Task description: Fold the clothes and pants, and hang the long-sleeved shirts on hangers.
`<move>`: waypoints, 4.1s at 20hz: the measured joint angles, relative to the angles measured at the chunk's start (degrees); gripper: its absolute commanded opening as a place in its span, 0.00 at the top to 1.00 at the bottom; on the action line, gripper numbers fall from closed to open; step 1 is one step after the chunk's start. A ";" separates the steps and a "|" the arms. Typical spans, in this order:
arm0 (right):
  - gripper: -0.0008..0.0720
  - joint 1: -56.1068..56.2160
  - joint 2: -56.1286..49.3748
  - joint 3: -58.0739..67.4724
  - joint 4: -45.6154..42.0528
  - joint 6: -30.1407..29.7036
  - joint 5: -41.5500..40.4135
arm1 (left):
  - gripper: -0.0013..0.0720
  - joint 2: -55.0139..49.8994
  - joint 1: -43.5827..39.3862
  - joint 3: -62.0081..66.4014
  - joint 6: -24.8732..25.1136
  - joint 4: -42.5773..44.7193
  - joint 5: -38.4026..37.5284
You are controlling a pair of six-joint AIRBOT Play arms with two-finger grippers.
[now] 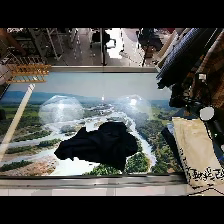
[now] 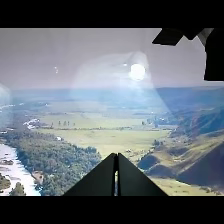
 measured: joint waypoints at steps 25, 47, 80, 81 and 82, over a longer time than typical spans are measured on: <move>0.92 0.04 1.53 0.04 13.35 0.02 4.04 | 0.63 -2.29 0.00 0.00 -18.32 -12.11 14.84; 0.22 34.36 -4.35 -18.12 22.32 7.23 25.81 | 0.23 -21.07 -16.39 -22.40 20.81 -32.20 6.91; 0.97 36.54 11.30 17.51 -16.98 18.67 52.43 | 0.35 -32.39 -24.65 -10.12 22.91 -31.76 6.51; 0.97 36.54 11.30 17.49 -16.98 18.64 52.39 | 0.75 -34.60 -25.49 -9.44 22.86 -31.87 6.88; 0.97 36.54 11.30 17.46 -16.98 18.56 52.37 | 0.97 -36.52 -26.23 -8.70 22.80 -31.85 6.73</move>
